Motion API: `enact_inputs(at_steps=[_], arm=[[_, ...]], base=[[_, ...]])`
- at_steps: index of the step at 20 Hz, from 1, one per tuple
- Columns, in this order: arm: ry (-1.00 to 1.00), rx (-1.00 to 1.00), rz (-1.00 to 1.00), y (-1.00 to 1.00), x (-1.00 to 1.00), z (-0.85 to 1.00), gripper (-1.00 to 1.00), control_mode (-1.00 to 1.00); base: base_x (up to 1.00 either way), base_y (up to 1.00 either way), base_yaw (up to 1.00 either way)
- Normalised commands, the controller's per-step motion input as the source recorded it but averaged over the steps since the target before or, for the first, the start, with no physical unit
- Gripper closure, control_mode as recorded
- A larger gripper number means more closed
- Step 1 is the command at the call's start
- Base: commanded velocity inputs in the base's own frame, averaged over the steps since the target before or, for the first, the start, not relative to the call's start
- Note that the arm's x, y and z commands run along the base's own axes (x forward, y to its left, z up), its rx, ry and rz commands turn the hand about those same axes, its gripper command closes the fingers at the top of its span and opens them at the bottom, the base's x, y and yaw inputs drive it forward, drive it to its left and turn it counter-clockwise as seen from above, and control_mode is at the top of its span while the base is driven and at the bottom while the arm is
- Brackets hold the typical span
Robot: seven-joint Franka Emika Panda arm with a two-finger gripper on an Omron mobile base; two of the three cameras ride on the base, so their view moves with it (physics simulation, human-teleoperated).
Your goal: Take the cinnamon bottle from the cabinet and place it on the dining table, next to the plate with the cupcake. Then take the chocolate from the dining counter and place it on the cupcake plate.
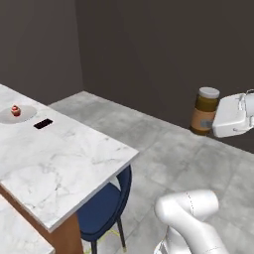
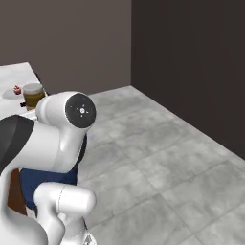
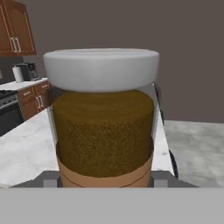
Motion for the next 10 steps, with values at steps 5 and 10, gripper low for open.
enact_inputs(at_steps=[5, 10], arm=[[0.00, 0.00, 0.00, 0.00, 0.00, 0.00, 1.00, 1.00], [0.00, 0.00, 0.00, 0.00, 0.00, 0.00, 1.00, 1.00]], base=[[0.77, -0.31, 0.14], [0.75, -0.30, 0.16]])
